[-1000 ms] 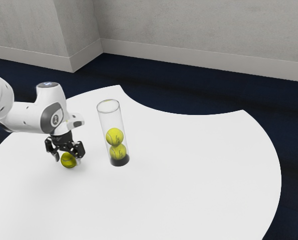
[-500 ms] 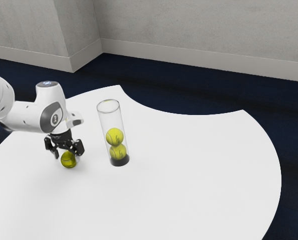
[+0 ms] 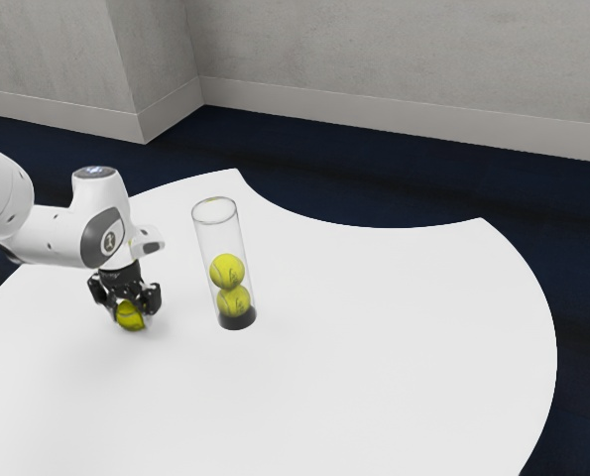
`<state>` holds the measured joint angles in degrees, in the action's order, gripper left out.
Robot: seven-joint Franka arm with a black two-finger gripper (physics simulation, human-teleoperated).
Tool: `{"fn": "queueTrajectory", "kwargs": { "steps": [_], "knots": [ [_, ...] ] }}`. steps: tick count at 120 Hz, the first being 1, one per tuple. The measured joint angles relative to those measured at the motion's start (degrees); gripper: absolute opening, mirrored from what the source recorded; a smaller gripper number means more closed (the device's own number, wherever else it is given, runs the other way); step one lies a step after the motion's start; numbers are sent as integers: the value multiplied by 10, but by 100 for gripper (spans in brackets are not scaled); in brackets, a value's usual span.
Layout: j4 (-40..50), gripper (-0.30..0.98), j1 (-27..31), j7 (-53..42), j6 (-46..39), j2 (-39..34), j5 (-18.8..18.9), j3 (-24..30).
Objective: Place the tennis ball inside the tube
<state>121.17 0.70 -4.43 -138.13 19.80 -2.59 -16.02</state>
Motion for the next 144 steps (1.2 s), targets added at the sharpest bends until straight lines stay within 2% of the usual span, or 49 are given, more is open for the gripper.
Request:
{"fn": "queueTrajectory", "kwargs": {
  "steps": [28,36,44,63,96,117,144],
  "knots": [
    [-3,26,0,11,-3,-1,14,-1],
    [-6,16,0,16,-4,-1,20,-1],
    [-8,15,-1,24,-5,-4,29,-1],
    [-11,-3,-3,48,-7,-10,47,-2],
    [-21,-9,-7,95,0,-55,80,-4],
    [-45,-10,-8,128,31,-123,144,1],
    [-76,-10,-14,167,71,-170,223,20]
  ]
}}
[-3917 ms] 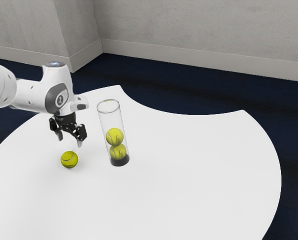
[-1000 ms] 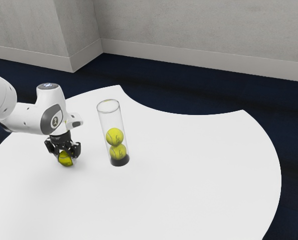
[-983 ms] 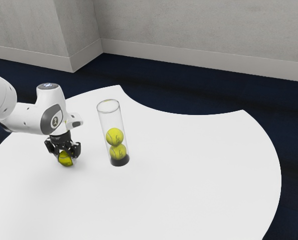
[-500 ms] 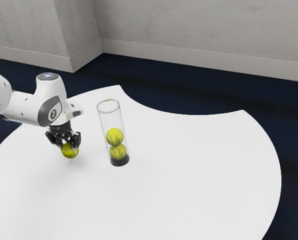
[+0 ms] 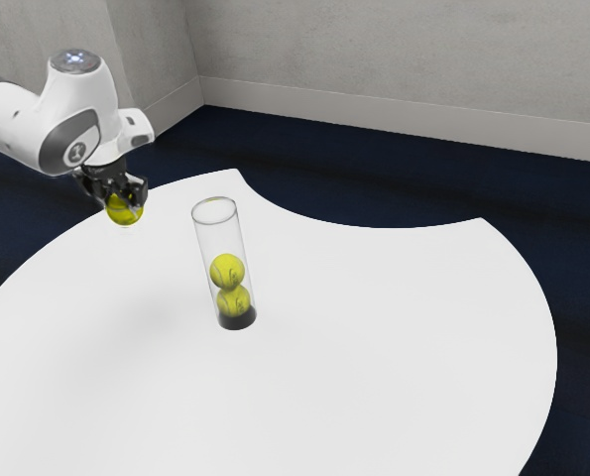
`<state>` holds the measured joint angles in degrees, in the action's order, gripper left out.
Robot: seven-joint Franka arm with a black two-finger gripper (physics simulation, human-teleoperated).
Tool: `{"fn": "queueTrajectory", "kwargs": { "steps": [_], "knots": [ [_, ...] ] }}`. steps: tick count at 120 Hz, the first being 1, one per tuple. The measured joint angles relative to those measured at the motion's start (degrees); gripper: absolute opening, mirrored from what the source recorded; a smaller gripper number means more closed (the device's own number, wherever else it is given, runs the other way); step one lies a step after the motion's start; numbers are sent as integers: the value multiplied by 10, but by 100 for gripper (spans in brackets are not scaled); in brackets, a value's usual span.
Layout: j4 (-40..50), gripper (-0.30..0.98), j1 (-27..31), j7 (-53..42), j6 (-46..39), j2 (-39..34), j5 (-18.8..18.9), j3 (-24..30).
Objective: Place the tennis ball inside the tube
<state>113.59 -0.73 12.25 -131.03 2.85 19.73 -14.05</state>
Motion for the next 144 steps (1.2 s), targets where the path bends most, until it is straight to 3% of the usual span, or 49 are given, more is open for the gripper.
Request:
{"fn": "queueTrajectory", "kwargs": {
  "steps": [44,72,110,144],
  "knots": [
    [-78,-10,-7,35,66,-11,75,35],
    [-95,-10,-51,48,82,-8,105,52],
    [-101,-9,-89,66,101,-5,121,91],
    [-102,-10,-76,77,108,-2,129,92]
  ]
}}
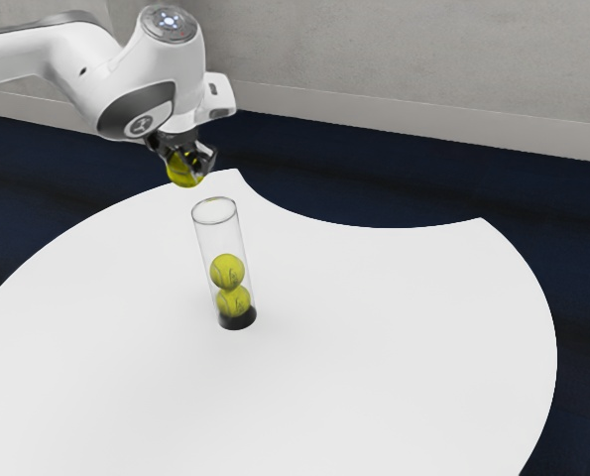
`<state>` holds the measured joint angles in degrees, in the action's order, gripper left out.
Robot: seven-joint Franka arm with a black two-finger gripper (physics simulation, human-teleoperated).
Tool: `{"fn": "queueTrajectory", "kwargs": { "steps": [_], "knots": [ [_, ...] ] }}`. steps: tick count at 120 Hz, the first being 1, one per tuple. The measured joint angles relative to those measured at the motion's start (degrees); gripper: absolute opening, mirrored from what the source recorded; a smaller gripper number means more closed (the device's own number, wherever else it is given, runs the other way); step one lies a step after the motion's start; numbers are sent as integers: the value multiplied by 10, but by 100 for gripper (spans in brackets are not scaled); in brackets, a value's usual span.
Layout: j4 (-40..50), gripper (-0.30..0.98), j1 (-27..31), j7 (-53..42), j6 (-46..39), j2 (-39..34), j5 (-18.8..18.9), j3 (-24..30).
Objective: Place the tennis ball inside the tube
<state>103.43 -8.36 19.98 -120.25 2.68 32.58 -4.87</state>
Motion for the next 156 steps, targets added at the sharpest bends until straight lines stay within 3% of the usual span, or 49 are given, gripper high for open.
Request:
{"fn": "queueTrajectory", "kwargs": {
  "steps": [46,58,66,75,94,116,120,129,138,147,156],
  "knots": [
    [0,-7,-46,12,7,2,8,-3],
    [0,8,-45,10,8,2,3,-6],
    [-1,31,-39,6,7,2,-4,-6],
    [-7,41,-29,-3,7,3,-1,0],
    [-12,55,-37,-21,8,4,5,5],
    [-13,63,-50,-36,9,4,5,5],
    [-18,64,-51,-41,18,2,-9,2],
    [-44,65,-49,-68,58,-3,-98,-15],
    [-49,66,-52,-106,95,-4,-196,-80],
    [-52,67,12,-137,125,-8,-248,-100],
    [-86,67,126,-162,153,-8,-257,-66]
  ]
}}
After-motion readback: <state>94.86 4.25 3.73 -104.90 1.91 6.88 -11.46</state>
